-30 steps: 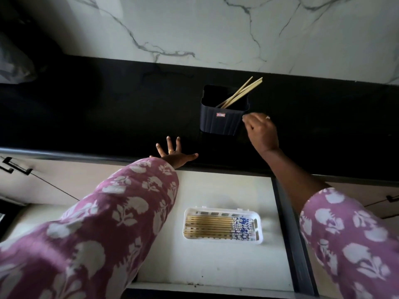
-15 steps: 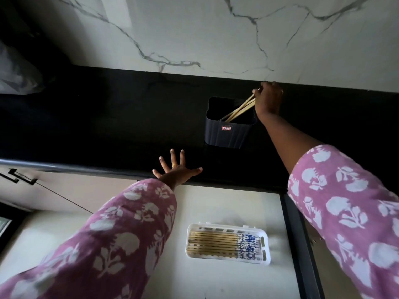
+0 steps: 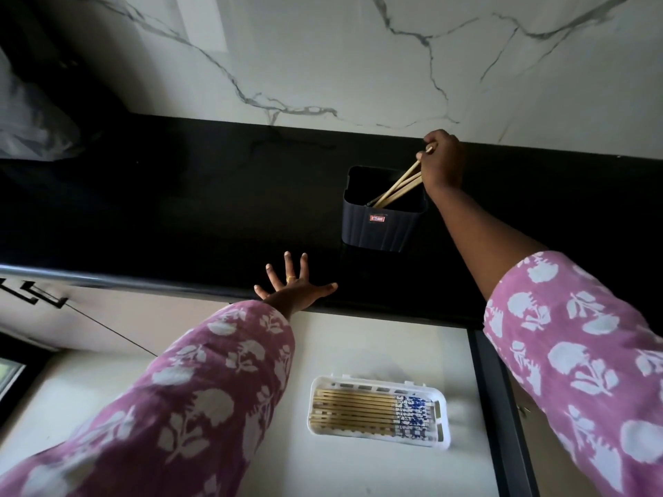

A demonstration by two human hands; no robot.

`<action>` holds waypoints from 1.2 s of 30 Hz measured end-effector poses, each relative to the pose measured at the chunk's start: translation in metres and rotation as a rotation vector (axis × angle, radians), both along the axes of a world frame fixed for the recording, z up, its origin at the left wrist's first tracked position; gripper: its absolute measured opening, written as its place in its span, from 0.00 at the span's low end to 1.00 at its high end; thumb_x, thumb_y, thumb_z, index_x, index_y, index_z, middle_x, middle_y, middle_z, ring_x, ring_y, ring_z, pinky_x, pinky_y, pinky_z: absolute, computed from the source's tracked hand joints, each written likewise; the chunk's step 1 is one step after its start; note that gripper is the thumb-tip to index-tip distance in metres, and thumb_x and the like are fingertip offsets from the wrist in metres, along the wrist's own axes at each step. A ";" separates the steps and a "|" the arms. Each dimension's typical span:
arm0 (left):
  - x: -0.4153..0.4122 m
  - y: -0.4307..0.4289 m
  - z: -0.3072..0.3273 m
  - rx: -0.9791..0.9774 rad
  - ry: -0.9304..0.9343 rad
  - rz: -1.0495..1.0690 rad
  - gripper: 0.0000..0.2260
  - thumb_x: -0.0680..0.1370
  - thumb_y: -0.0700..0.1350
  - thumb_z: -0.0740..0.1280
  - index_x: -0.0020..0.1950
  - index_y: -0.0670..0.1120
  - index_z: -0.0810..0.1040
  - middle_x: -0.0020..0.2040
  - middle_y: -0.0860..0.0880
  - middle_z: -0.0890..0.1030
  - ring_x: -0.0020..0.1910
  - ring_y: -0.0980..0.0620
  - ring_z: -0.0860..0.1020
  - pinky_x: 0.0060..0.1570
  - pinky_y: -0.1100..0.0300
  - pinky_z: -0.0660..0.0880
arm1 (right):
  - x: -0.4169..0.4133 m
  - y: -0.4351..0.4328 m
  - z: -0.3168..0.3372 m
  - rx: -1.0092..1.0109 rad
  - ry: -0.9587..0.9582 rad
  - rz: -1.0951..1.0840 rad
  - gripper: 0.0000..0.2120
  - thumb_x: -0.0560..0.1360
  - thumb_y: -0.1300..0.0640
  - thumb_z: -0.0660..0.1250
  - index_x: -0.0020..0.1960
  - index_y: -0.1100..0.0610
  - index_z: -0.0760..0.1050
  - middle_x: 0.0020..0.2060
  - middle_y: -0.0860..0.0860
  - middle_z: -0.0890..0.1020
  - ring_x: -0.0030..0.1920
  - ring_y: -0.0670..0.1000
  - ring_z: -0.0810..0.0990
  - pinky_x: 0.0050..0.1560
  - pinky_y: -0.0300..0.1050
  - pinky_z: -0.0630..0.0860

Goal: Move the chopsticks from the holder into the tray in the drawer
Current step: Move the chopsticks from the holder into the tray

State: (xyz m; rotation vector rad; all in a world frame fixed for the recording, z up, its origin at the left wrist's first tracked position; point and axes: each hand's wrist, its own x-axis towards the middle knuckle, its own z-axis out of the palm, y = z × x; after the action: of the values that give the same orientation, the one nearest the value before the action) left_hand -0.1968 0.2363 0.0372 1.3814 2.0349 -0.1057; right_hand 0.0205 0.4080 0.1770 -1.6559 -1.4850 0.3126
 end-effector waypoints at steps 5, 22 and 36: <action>0.001 -0.002 0.002 0.004 0.000 0.008 0.45 0.64 0.78 0.54 0.73 0.64 0.36 0.75 0.56 0.32 0.73 0.38 0.33 0.65 0.32 0.38 | -0.018 -0.016 -0.005 -0.072 0.670 -0.036 0.15 0.69 0.73 0.67 0.47 0.55 0.73 0.44 0.58 0.79 0.40 0.53 0.81 0.41 0.46 0.79; 0.003 -0.004 0.005 0.029 0.014 0.023 0.45 0.64 0.77 0.55 0.73 0.63 0.39 0.76 0.56 0.36 0.74 0.39 0.36 0.66 0.32 0.40 | 0.022 -0.073 0.054 0.244 0.701 -0.058 0.04 0.73 0.68 0.67 0.47 0.62 0.76 0.37 0.49 0.80 0.35 0.43 0.82 0.36 0.39 0.82; 0.005 -0.007 0.004 0.065 0.026 0.036 0.45 0.62 0.79 0.52 0.74 0.63 0.42 0.77 0.56 0.41 0.75 0.38 0.39 0.66 0.32 0.40 | 0.019 -0.170 -0.019 -0.132 0.378 0.364 0.09 0.71 0.73 0.66 0.45 0.61 0.77 0.34 0.53 0.80 0.31 0.47 0.79 0.31 0.35 0.78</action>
State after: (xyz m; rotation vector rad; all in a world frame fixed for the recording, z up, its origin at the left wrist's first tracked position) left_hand -0.1921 0.2293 0.0412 1.3886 2.1008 -0.0419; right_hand 0.0393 0.2381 0.1576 -1.3233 -1.4868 0.8892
